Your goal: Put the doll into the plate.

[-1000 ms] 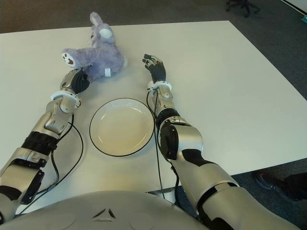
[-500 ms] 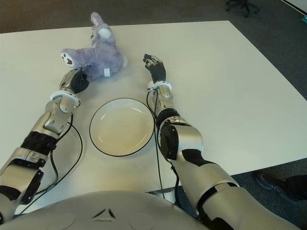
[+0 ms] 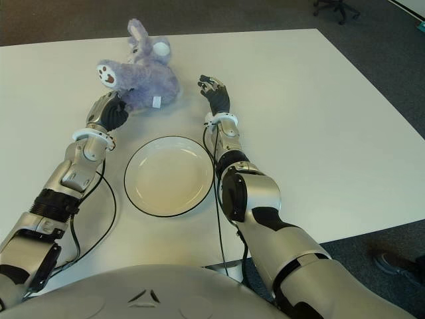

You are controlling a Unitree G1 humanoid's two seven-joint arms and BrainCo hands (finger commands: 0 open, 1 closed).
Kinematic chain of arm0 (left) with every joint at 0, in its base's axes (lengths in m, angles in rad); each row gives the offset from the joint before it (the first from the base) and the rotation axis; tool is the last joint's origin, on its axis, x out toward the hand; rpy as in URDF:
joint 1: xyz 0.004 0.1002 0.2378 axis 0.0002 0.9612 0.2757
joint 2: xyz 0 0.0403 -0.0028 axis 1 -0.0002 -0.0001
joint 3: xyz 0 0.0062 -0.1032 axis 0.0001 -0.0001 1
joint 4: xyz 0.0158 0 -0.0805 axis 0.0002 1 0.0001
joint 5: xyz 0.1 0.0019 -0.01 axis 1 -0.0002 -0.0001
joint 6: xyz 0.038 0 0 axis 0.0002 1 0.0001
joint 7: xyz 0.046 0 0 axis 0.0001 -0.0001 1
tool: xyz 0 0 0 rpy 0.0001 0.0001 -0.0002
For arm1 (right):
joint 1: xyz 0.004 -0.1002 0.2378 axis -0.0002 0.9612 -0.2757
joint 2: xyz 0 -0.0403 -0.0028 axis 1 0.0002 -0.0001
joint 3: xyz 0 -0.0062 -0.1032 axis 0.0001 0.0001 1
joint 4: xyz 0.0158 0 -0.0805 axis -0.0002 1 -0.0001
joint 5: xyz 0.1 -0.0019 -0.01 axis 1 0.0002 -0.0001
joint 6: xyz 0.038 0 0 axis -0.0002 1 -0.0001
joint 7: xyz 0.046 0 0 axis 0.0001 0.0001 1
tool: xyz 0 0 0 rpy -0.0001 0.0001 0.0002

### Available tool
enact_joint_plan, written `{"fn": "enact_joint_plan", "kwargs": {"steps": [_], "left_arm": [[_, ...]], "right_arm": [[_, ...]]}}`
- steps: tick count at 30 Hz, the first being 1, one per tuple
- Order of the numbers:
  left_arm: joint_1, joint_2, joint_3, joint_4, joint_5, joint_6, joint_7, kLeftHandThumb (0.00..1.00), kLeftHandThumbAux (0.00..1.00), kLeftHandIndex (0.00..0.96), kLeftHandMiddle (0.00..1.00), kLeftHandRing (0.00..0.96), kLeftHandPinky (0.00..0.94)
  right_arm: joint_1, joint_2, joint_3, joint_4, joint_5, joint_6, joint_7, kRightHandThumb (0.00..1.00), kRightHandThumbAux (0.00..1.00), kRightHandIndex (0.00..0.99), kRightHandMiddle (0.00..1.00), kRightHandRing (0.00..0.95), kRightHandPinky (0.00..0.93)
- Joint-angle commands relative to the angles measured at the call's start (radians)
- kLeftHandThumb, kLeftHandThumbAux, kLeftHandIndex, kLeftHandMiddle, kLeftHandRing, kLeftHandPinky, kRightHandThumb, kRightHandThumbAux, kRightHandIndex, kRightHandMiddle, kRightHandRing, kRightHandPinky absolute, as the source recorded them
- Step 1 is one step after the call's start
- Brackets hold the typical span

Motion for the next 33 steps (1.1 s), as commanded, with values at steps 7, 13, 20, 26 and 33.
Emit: {"fn": "enact_joint_plan", "kwargs": {"steps": [7, 13, 20, 26, 33], "left_arm": [[0.048, -0.012, -0.016, -0.104, 0.047, 0.04, -0.01, 0.853, 0.65, 0.443, 0.491, 0.727, 0.672], [0.061, -0.016, -0.024, -0.143, 0.068, 0.04, -0.006, 0.853, 0.65, 0.443, 0.492, 0.744, 0.678], [0.064, -0.025, -0.025, -0.22, 0.098, 0.085, -0.041, 0.853, 0.65, 0.443, 0.492, 0.757, 0.706], [0.069, -0.032, -0.032, -0.283, 0.133, 0.127, -0.06, 0.853, 0.65, 0.443, 0.492, 0.771, 0.725], [0.067, -0.037, -0.041, -0.303, 0.159, 0.145, -0.066, 0.853, 0.65, 0.443, 0.492, 0.775, 0.72]], "right_arm": [[0.066, 0.048, 0.011, 0.026, -0.001, 0.035, -0.03, 0.719, 0.726, 0.404, 0.225, 0.219, 0.177], [0.066, 0.048, 0.017, 0.026, -0.001, 0.04, -0.041, 0.72, 0.727, 0.405, 0.224, 0.222, 0.177], [0.066, 0.049, 0.018, 0.027, 0.001, 0.042, -0.043, 0.719, 0.728, 0.404, 0.219, 0.215, 0.18], [0.063, 0.047, 0.023, 0.028, -0.002, 0.051, -0.053, 0.717, 0.728, 0.404, 0.209, 0.186, 0.148], [0.059, 0.047, 0.031, 0.028, -0.004, 0.051, -0.054, 0.717, 0.73, 0.403, 0.201, 0.181, 0.151]]}}
